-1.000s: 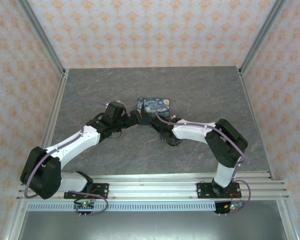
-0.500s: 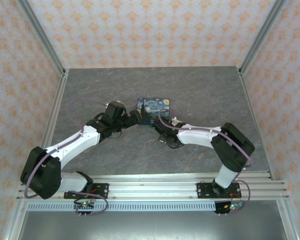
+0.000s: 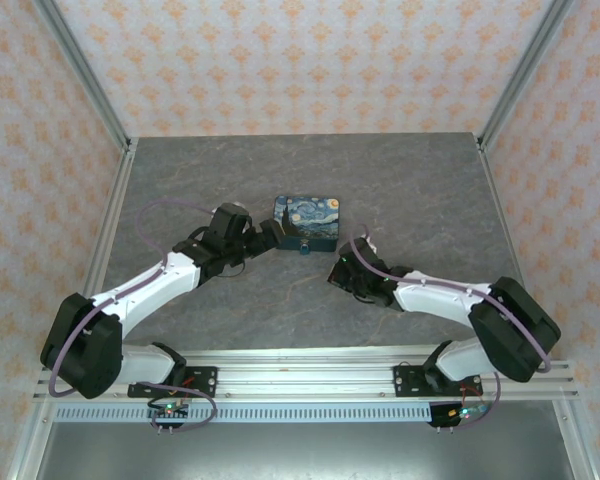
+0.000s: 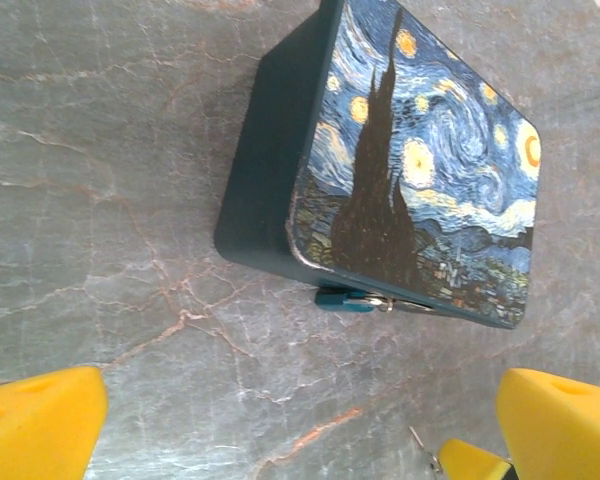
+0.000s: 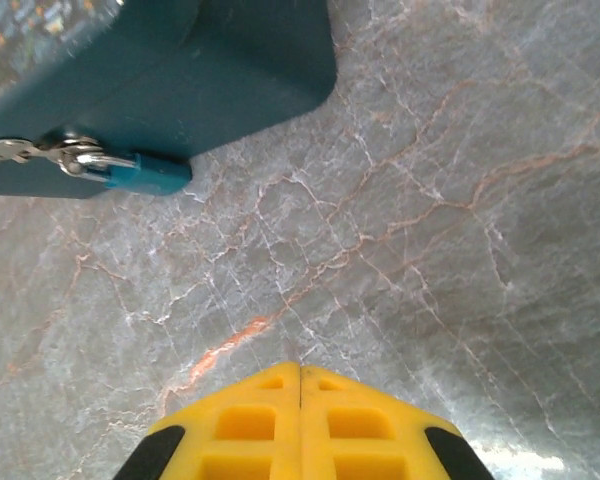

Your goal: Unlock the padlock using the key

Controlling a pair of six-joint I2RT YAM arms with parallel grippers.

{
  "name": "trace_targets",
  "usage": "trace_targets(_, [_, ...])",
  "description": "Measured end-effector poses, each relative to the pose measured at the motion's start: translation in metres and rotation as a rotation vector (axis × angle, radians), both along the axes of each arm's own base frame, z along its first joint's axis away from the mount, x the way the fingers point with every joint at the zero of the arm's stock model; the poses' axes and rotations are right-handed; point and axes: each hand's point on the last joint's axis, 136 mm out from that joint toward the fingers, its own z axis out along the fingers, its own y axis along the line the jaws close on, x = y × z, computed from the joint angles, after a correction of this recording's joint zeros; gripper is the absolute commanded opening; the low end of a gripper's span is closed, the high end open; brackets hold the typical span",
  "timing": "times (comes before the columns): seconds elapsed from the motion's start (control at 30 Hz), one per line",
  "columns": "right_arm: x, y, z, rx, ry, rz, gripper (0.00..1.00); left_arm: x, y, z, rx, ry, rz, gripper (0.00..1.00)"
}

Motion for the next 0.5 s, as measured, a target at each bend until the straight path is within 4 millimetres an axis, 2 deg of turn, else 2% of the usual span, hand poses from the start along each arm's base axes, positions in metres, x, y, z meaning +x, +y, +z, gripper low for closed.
trace_targets(0.33, [0.014, 0.024, 0.039, 0.163, -0.107, 0.068, 0.0, 0.006, -0.025, 0.017, -0.237, 0.008, 0.03, 1.0])
trace_targets(0.5, [0.02, 0.028, 0.054, 0.221, -0.145, 0.057, 0.0, 0.011, -0.037, 0.015, -0.371, 0.048, 0.076, 0.94])
